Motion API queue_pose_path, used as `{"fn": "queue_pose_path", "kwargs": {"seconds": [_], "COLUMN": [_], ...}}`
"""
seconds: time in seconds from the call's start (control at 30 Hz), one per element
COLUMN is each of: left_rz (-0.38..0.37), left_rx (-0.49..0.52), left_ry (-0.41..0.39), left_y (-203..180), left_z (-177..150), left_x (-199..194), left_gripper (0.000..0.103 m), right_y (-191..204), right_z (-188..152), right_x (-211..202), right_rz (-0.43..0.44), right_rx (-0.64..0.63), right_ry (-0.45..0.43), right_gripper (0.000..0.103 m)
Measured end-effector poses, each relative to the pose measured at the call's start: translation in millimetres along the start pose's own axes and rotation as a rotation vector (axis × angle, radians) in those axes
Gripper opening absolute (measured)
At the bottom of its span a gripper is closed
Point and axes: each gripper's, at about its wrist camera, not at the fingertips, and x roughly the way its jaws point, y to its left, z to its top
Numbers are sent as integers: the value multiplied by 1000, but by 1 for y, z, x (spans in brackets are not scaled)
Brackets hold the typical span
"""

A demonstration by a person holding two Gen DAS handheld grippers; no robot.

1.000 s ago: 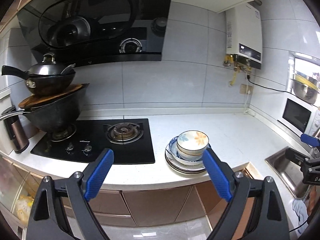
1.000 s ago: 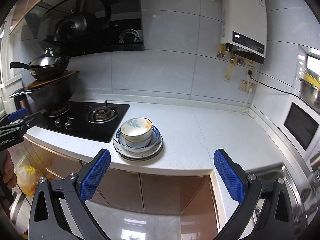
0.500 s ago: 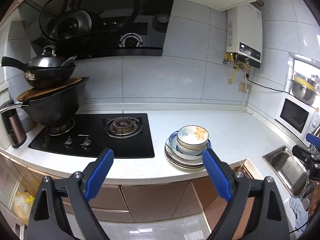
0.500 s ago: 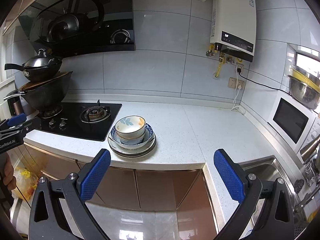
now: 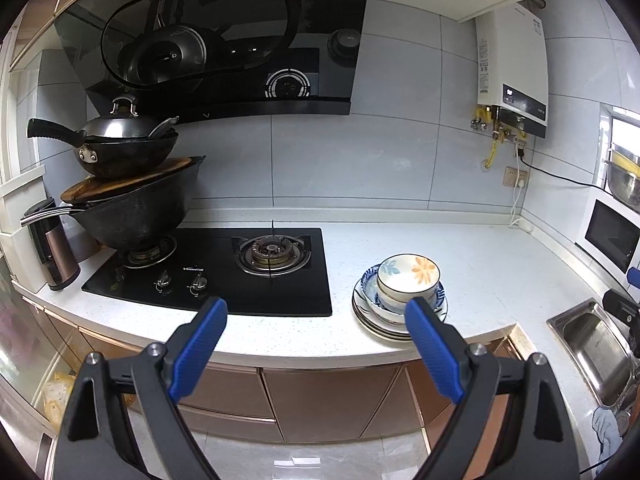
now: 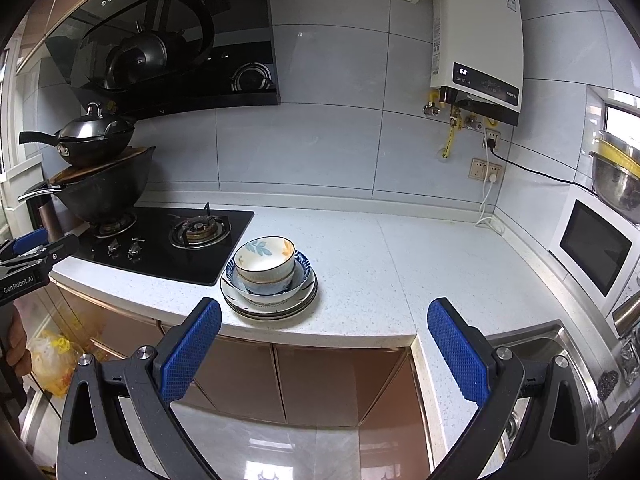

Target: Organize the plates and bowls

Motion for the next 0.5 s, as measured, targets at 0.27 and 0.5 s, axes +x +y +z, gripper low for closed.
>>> {"fn": "queue_pose_path", "kwargs": {"seconds": [0.27,0.5], "left_rz": [13,25], "left_rx": [-1,-4], "left_ry": [-4,14], "left_y": [-2,-5], "left_z": [-1,-2], "left_x": [1,0], "left_gripper": [91,91], "right_y": [-12,-31], "right_z": [0,1], "right_x": [-1,0], "right_rz": [1,-16], "right_rx": [19,58], "right_ry": [-15,-14], "right_gripper": [102,102]}}
